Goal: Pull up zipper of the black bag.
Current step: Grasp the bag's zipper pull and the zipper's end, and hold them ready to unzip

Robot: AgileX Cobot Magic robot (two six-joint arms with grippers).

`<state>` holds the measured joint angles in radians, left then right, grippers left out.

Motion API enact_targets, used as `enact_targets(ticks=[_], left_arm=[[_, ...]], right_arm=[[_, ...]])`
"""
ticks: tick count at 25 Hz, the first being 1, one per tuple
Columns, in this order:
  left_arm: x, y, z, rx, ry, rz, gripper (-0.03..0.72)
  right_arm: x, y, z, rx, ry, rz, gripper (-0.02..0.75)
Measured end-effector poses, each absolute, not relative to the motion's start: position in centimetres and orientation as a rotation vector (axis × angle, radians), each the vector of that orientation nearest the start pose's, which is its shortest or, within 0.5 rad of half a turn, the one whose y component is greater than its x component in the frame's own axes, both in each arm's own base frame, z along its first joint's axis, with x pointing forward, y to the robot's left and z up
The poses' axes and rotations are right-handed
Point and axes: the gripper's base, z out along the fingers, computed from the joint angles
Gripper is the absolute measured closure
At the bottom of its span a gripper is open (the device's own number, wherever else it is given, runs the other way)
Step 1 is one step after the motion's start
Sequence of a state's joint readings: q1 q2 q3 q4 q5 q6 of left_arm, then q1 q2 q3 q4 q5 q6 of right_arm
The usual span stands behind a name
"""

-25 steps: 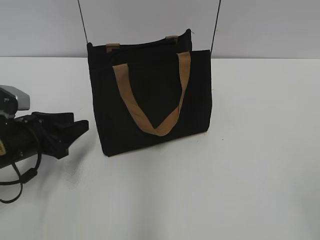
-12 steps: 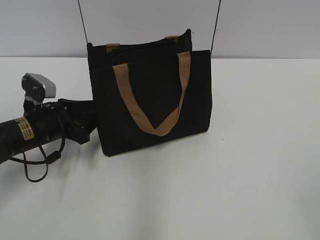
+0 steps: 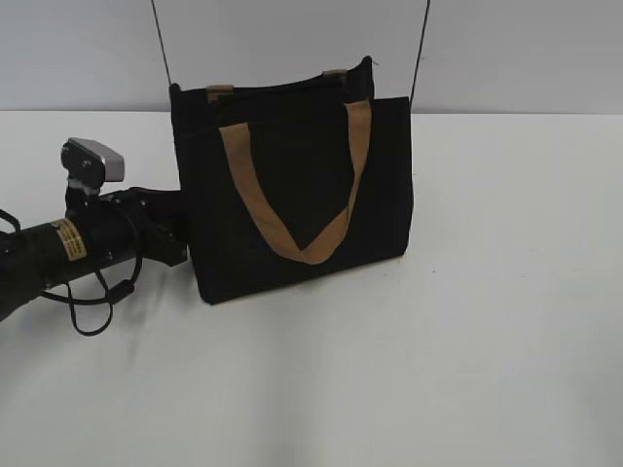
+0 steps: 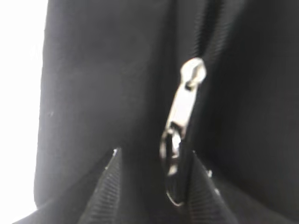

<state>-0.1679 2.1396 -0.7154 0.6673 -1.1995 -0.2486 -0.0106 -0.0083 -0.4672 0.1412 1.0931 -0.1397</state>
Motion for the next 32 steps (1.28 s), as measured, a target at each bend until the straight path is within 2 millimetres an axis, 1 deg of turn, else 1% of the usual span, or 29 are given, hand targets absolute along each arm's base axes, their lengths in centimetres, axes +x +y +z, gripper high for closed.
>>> enact_targets(ticks=[3, 10, 15, 18, 20, 24, 25, 32], left_arm=[[32.6, -10.8, 8.2, 0.609, 1.696, -0.65, 0.365], [32.4, -10.8, 7.4, 0.592, 1.729, -0.669, 0.381], [32.4, -10.8, 7.4, 0.591, 1.73, -0.671, 0.437], [32.4, -10.8, 7.1, 0.588, 1.734, -0.675, 0.456], [32.4, -10.8, 7.1, 0.586, 1.734, -0.677, 0.497], [32.4, -10.8, 7.1, 0.583, 1.732, -0.68, 0.647], [32.4, -10.8, 7.1, 0.581, 1.733, -0.681, 0.659], [32.5, -10.7, 7.1, 0.562, 1.736, -0.675, 0.665]], right_arm=[[-0.4, 1.1, 26.6, -0.142, 2.089, 0.08, 0.223], [-0.4, 1.1, 26.6, -0.142, 2.089, 0.08, 0.223], [-0.4, 1.1, 26.6, -0.142, 2.089, 0.08, 0.223], [-0.4, 1.1, 26.6, -0.142, 2.089, 0.08, 0.223], [-0.4, 1.1, 26.6, -0.142, 2.089, 0.08, 0.223], [-0.4, 1.1, 26.6, -0.142, 2.089, 0.08, 0.223], [-0.4, 1.1, 26.6, -0.142, 2.089, 0.08, 0.223], [-0.4, 1.1, 26.6, -0.142, 2.089, 0.08, 0.223]])
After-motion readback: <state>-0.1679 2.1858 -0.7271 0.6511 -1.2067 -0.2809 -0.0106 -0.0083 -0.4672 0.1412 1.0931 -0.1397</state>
